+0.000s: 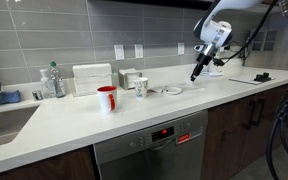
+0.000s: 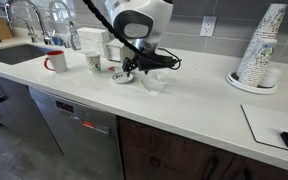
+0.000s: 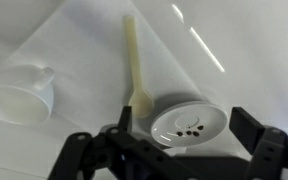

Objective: Use the plastic spoon to get some of the contents from the white and put the contents into the small mug

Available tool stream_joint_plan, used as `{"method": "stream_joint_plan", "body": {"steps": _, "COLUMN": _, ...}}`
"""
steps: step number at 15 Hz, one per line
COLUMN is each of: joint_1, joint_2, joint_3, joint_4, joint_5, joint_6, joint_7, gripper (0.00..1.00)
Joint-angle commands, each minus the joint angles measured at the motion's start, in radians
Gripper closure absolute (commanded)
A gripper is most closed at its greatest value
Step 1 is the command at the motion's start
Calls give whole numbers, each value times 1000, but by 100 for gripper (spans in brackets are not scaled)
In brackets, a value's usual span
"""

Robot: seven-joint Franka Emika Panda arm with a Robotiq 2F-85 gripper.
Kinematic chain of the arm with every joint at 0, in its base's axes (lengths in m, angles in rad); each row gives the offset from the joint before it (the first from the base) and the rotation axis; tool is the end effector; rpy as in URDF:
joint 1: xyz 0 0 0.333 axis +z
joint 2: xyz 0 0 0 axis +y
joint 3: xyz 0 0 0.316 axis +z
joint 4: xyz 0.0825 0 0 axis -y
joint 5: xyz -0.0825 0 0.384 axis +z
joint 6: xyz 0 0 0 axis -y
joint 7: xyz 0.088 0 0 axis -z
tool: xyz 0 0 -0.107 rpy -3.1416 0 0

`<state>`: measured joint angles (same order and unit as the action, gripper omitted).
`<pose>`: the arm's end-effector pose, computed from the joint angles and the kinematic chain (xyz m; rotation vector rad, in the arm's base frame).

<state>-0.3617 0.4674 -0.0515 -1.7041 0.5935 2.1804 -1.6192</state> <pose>0.6252 -0.2474 0.3279 -2.5864 -1.1991 -0.5803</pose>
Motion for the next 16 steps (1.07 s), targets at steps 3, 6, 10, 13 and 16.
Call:
{"method": "stream_joint_plan", "body": {"steps": 3, "joint_1": -34, "joint_2": 25, "joint_3": 42, "joint_4": -27, "joint_5": 53, "joint_6": 98, "joint_7": -176, "gripper": 0}}
{"method": "stream_joint_plan", "body": {"steps": 6, "joint_1": -52, "joint_2": 52, "joint_3": 60, "joint_4": -22, "joint_5": 110, "joint_6": 112, "joint_7": -251, "gripper": 0}}
{"method": "stream_joint_plan", "body": {"steps": 10, "joint_1": -64, "joint_2": 84, "joint_3": 67, "joint_4": -10, "joint_5": 185, "joint_6": 114, "joint_7": -340, "gripper": 0}}
{"method": "stream_joint_plan", "body": {"steps": 13, "joint_1": -64, "joint_2": 109, "joint_3": 60, "joint_4": 8, "joint_5": 220, "joint_6": 97, "joint_7": -362, "gripper": 0}}
{"method": "stream_joint_plan", "body": {"steps": 16, "joint_1": -62, "joint_2": 132, "joint_3": 56, "joint_4": 33, "joint_5": 241, "joint_6": 84, "joint_7": -364, "gripper": 0}}
